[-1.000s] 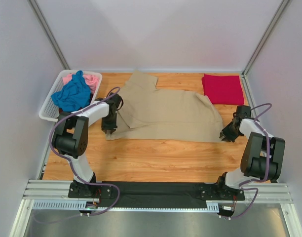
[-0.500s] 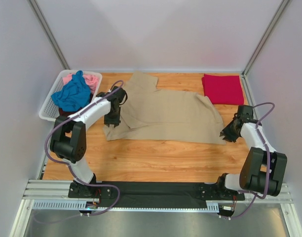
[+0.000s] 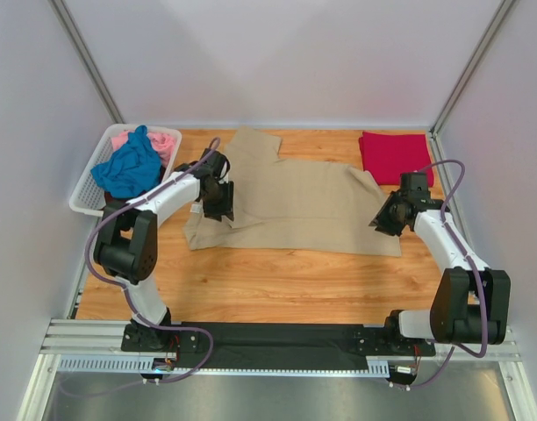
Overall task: Fold and stack the t-shirts
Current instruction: Flatten the tshirt out
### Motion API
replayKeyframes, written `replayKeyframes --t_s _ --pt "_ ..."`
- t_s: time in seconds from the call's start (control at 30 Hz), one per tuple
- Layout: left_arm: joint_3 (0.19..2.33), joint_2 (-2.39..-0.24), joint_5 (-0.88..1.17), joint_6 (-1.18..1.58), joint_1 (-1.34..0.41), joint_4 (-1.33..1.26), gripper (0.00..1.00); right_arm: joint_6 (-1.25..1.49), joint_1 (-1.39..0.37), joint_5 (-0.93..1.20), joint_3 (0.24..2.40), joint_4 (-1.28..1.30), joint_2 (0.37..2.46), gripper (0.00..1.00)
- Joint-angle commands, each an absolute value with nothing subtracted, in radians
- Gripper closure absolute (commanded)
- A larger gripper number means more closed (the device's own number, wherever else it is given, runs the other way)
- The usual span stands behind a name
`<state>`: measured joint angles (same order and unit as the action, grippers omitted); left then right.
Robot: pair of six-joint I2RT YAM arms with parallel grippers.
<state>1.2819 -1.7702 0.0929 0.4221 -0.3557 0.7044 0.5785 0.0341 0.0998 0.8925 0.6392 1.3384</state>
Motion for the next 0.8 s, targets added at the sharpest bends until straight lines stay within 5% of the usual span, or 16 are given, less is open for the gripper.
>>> replayKeyframes --t_s 0.0,0.77 --pt "1.298 -1.824 0.129 0.463 -0.356 0.663 0.51 0.581 0.035 0.109 0.910 0.621 1.313 0.73" --pt "1.318 -1.885 0.058 0.568 -0.373 0.621 0.59 0.564 0.035 0.121 0.896 0.611 1.287 0.73"
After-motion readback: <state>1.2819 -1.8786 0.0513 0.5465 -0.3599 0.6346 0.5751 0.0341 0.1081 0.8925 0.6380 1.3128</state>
